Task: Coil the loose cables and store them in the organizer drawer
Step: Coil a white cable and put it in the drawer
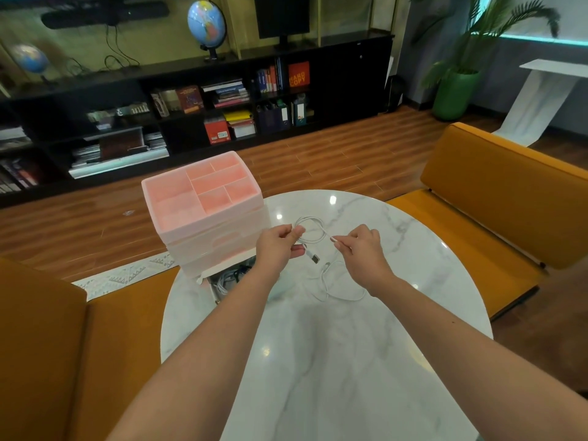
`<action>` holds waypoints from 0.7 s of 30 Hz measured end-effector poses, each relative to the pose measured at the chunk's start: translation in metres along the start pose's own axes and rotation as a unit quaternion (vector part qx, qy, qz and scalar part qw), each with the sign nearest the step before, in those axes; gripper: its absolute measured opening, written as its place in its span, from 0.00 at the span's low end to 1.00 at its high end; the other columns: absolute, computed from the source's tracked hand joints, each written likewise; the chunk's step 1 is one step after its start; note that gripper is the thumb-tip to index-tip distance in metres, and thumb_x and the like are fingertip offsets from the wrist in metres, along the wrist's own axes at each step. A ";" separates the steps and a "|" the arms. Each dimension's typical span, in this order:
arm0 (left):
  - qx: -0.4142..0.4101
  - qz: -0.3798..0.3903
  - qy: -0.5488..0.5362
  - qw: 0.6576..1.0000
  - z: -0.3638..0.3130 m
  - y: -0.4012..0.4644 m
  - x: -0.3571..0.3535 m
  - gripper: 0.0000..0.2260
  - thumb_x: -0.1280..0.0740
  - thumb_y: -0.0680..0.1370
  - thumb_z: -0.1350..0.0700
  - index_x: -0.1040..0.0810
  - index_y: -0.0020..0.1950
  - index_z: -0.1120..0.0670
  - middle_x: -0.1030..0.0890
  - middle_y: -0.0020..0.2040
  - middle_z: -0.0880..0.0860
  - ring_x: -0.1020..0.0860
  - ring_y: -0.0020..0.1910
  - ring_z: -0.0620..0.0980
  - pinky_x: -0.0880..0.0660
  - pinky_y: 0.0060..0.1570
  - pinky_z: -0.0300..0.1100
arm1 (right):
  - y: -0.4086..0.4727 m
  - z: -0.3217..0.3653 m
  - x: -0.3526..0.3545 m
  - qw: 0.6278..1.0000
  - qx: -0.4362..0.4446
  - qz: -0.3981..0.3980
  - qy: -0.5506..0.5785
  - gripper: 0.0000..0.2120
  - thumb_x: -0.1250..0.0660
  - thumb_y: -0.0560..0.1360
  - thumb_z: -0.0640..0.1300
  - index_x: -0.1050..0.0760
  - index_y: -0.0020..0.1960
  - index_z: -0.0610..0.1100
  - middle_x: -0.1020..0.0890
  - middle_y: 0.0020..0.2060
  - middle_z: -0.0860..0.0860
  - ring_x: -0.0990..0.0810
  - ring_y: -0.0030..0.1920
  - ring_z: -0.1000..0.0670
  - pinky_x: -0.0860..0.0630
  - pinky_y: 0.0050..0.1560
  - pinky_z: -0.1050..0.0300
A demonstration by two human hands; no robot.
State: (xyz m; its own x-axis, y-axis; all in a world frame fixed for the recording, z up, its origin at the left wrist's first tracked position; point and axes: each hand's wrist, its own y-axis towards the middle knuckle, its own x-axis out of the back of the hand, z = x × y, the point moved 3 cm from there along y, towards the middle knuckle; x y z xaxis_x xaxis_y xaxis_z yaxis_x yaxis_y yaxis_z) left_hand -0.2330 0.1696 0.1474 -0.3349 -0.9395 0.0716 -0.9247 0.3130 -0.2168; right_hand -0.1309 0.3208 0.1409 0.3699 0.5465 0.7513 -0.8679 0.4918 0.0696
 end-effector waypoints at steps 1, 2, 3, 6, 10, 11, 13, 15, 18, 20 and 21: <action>0.018 0.001 -0.031 0.999 0.001 -0.002 -0.001 0.06 0.31 0.78 0.57 0.20 0.52 0.58 0.17 0.44 0.53 0.18 0.38 0.49 0.19 0.41 0.35 | 0.000 0.000 -0.001 0.999 -0.026 -0.001 0.044 0.14 0.40 0.82 0.47 0.21 0.61 0.44 0.29 0.50 0.50 0.30 0.46 0.55 0.33 0.46 0.67; 0.034 0.003 -0.059 0.998 0.003 -0.004 -0.002 0.07 0.30 0.78 0.57 0.20 0.53 0.58 0.17 0.44 0.53 0.18 0.39 0.49 0.19 0.40 0.35 | 0.000 0.001 -0.002 0.996 -0.042 -0.002 0.074 0.13 0.39 0.82 0.47 0.20 0.59 0.43 0.28 0.47 0.48 0.29 0.42 0.56 0.34 0.41 0.69; 0.045 0.006 -0.079 0.996 0.005 -0.005 -0.002 0.08 0.30 0.77 0.57 0.20 0.54 0.59 0.17 0.45 0.53 0.17 0.40 0.49 0.19 0.39 0.34 | 0.000 0.001 -0.004 0.994 -0.057 -0.009 0.098 0.13 0.38 0.81 0.47 0.19 0.57 0.41 0.25 0.46 0.46 0.27 0.39 0.55 0.35 0.37 0.69; 0.059 0.015 -0.127 0.990 0.010 -0.010 -0.006 0.14 0.29 0.76 0.56 0.19 0.57 0.63 0.15 0.48 0.55 0.16 0.42 0.49 0.19 0.42 0.36 | -0.001 0.004 -0.008 0.973 -0.113 -0.022 0.198 0.13 0.36 0.79 0.46 0.17 0.52 0.39 0.17 0.46 0.42 0.20 0.42 0.49 0.30 0.36 0.66; 0.067 0.009 -0.156 0.985 0.008 -0.012 -0.006 0.14 0.28 0.76 0.55 0.19 0.58 0.61 0.15 0.50 0.56 0.16 0.45 0.49 0.20 0.44 0.36 | -0.007 0.006 -0.011 0.963 -0.134 -0.014 0.233 0.11 0.36 0.79 0.45 0.18 0.51 0.40 0.16 0.45 0.42 0.18 0.40 0.50 0.24 0.41 0.59; 0.067 0.006 -0.151 0.986 0.008 -0.013 -0.006 0.14 0.28 0.76 0.55 0.19 0.58 0.61 0.15 0.50 0.55 0.16 0.46 0.49 0.20 0.44 0.36 | -0.008 0.005 -0.010 0.966 -0.129 -0.019 0.222 0.12 0.36 0.79 0.45 0.17 0.51 0.39 0.16 0.45 0.41 0.18 0.39 0.48 0.26 0.38 0.60; 0.060 -0.001 -0.123 0.991 0.008 -0.011 -0.004 0.14 0.29 0.76 0.54 0.19 0.58 0.60 0.15 0.50 0.54 0.16 0.46 0.49 0.19 0.44 0.36 | -0.009 0.003 -0.008 0.971 -0.122 -0.025 0.205 0.11 0.36 0.80 0.45 0.17 0.52 0.41 0.16 0.46 0.43 0.18 0.41 0.43 0.29 0.35 0.62; 0.053 0.000 -0.100 0.994 0.008 -0.011 -0.002 0.14 0.29 0.76 0.53 0.19 0.57 0.60 0.15 0.50 0.54 0.16 0.46 0.49 0.20 0.44 0.35 | -0.010 0.001 -0.006 0.971 -0.128 -0.029 0.201 0.11 0.36 0.80 0.45 0.17 0.55 0.43 0.16 0.45 0.48 0.19 0.40 0.47 0.28 0.35 0.62; 0.053 0.017 -0.064 0.996 0.008 -0.010 -0.001 0.12 0.30 0.77 0.52 0.18 0.55 0.60 0.16 0.51 0.55 0.17 0.49 0.50 0.19 0.46 0.36 | -0.012 -0.001 -0.004 0.968 -0.143 -0.035 0.204 0.11 0.36 0.80 0.46 0.17 0.53 0.43 0.17 0.39 0.49 0.22 0.35 0.50 0.27 0.34 0.59; 0.065 0.022 -0.072 0.995 0.009 -0.012 -0.001 0.12 0.32 0.78 0.53 0.19 0.53 0.61 0.17 0.51 0.56 0.18 0.50 0.51 0.19 0.47 0.37 | -0.013 0.000 -0.003 0.968 -0.144 -0.029 0.204 0.10 0.35 0.79 0.47 0.18 0.49 0.42 0.18 0.38 0.47 0.24 0.33 0.50 0.26 0.36 0.57; 0.069 0.023 -0.088 0.993 0.010 -0.013 -0.001 0.12 0.32 0.79 0.54 0.19 0.54 0.62 0.17 0.52 0.57 0.18 0.51 0.51 0.19 0.47 0.37 | -0.014 0.002 -0.002 0.967 -0.144 -0.022 0.207 0.11 0.34 0.78 0.48 0.18 0.48 0.41 0.18 0.39 0.46 0.24 0.33 0.50 0.26 0.37 0.56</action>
State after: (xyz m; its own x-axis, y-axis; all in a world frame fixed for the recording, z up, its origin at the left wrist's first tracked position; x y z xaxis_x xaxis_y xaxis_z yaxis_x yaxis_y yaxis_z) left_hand -0.2192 0.1653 0.1404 -0.3277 -0.9383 -0.1103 -0.8715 0.3453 -0.3483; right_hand -0.1205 0.3118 0.1392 0.5565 0.7167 0.4203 -0.7428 0.6558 -0.1348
